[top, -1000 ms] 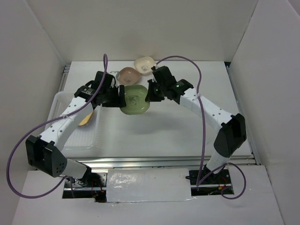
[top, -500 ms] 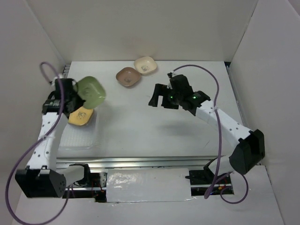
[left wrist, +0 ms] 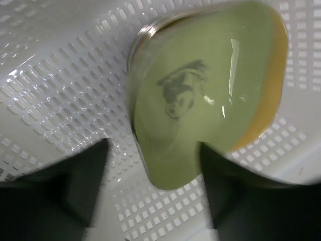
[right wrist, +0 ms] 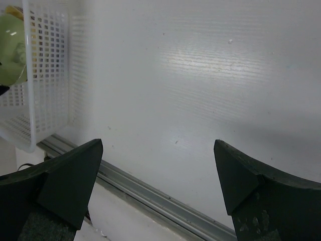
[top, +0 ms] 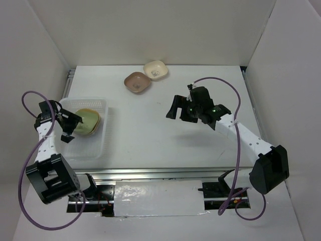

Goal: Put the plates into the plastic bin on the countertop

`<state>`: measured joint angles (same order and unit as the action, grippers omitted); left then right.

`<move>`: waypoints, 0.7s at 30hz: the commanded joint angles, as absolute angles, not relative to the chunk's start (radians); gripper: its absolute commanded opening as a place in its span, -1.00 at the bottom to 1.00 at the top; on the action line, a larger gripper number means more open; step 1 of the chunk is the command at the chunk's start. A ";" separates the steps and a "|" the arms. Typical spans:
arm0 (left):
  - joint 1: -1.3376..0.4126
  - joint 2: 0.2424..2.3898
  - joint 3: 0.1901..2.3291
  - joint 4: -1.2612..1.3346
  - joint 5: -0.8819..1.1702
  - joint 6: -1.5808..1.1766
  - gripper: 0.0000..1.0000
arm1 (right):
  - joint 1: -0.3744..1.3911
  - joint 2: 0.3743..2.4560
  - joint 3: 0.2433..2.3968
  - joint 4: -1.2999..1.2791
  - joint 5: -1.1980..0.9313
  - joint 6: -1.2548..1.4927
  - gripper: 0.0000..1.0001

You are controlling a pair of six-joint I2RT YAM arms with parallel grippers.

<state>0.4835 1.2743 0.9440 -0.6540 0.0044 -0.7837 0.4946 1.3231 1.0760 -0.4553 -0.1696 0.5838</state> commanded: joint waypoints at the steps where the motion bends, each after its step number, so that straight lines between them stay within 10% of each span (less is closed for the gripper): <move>1: 0.491 1.192 0.963 -0.611 0.084 -0.828 0.98 | 0.483 1.270 1.088 -0.419 -0.172 0.568 1.00; 11: 0.352 0.953 1.114 -0.580 0.101 -0.793 0.99 | 0.449 1.275 1.051 -0.367 -0.187 0.594 1.00; 21: -0.162 1.460 1.438 -0.469 0.008 -0.821 0.98 | 0.436 1.229 0.976 -0.314 -0.175 0.634 1.00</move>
